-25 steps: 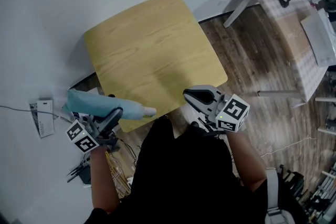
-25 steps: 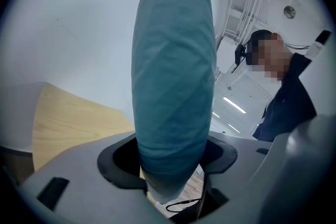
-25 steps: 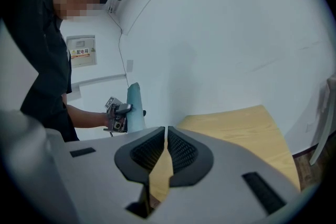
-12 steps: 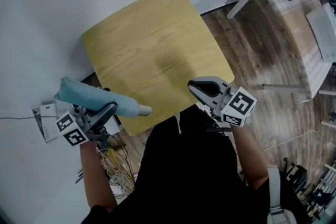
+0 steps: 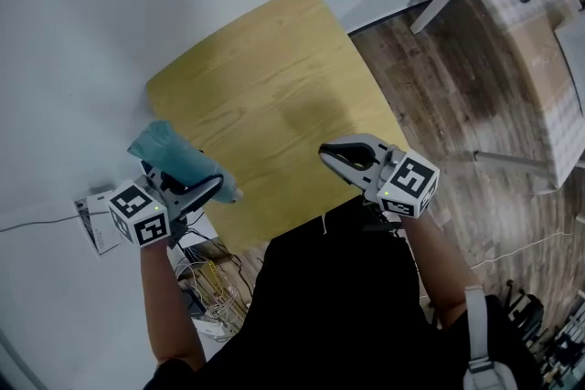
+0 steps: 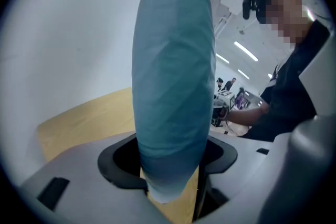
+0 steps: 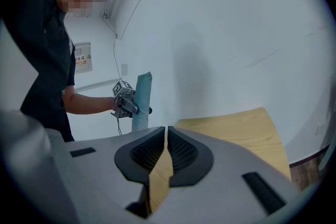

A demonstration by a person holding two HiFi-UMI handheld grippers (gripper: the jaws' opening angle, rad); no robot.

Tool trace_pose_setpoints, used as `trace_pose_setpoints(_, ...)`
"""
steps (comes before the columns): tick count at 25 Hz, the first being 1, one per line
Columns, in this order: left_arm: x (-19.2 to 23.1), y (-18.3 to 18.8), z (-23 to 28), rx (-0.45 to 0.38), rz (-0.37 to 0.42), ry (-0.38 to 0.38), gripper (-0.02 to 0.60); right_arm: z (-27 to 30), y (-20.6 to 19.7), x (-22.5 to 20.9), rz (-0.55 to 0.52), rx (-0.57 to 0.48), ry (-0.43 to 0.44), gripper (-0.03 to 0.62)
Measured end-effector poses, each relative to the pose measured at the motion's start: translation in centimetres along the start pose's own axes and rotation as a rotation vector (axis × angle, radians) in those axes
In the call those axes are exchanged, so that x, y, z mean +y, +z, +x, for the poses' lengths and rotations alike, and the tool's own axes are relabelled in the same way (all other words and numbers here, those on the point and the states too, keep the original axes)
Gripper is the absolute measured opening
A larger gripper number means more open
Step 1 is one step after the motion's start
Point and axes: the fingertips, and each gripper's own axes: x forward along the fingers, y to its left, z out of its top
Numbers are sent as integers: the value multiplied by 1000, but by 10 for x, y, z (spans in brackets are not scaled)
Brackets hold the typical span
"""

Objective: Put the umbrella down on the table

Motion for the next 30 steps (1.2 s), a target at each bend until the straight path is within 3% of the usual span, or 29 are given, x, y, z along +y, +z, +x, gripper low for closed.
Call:
trace_pose_setpoints(9,25,6,89,361,335,99,291,-11,-2,-50,44,5,-29,28)
trace_pose_setpoints(14,40,-3,134,484,429,109,291,-14,1,-71,36,22,-46,28)
trace_pose_setpoints(19,40,-2,171,512,451,85,291,-20,6,-85,25,22,-61,28)
trace_pose_setpoints(30,50,-10,225,449,438,51,291,-35,-2,-104,59,29,-99,28)
